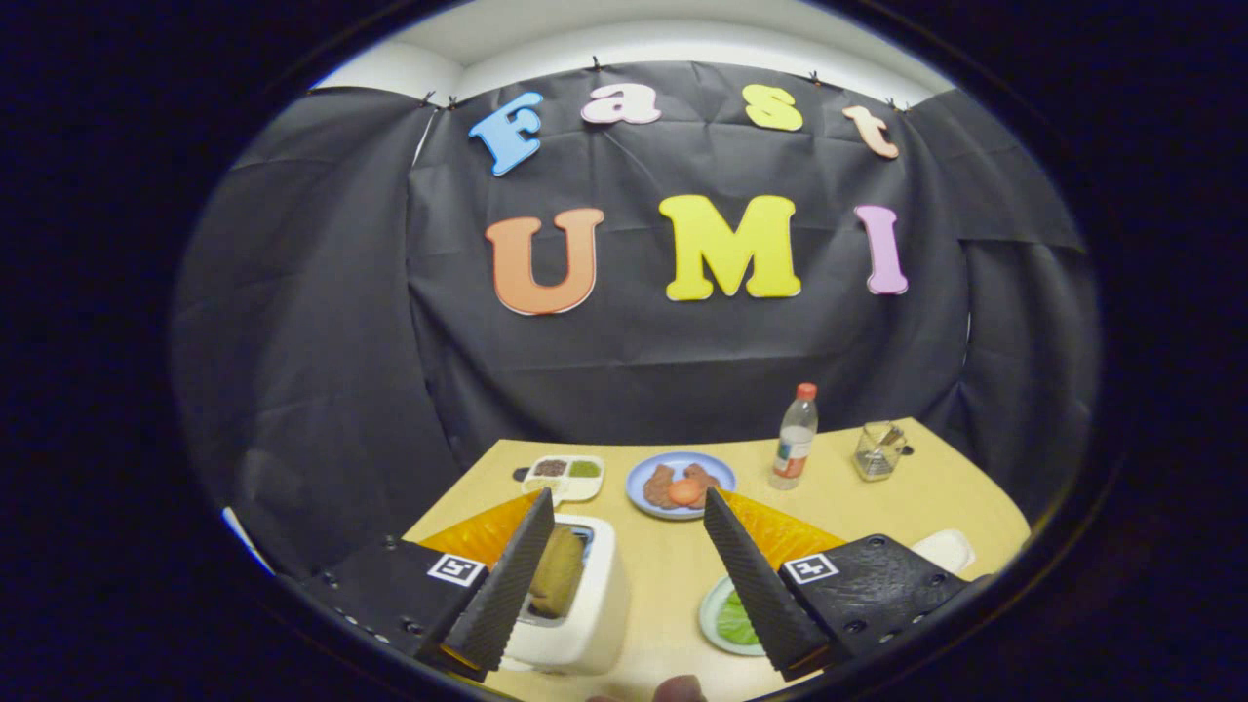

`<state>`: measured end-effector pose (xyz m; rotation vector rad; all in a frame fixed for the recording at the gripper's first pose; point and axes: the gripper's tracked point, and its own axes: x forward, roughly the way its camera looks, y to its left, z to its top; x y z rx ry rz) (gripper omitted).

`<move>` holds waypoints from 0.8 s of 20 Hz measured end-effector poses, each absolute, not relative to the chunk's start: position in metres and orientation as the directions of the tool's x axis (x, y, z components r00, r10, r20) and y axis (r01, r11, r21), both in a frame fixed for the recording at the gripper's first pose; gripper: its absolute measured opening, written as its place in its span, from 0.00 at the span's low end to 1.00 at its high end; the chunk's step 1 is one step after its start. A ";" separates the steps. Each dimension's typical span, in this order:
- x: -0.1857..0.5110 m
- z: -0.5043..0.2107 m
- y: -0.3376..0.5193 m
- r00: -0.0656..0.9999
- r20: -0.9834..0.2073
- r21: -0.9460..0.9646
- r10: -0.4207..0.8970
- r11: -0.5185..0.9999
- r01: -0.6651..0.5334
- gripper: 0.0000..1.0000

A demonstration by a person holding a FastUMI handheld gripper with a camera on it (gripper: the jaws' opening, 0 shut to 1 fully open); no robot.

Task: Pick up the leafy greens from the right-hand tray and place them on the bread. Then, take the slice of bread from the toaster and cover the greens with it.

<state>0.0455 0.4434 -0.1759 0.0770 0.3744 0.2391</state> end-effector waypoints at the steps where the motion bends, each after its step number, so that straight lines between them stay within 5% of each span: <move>1: 0.044 -0.181 0.456 0.898 -0.361 0.117 0.251 0.968 -0.223 0.95; 9: 0.052 -0.248 0.499 0.863 -0.465 0.100 0.198 0.980 -0.171 0.95; 13: 0.062 -0.275 0.505 0.836 -0.519 0.097 0.179 0.984 -0.151 0.76; 16: 0.068 -0.278 0.505 0.839 -0.519 0.090 0.162 0.987 -0.135 0.49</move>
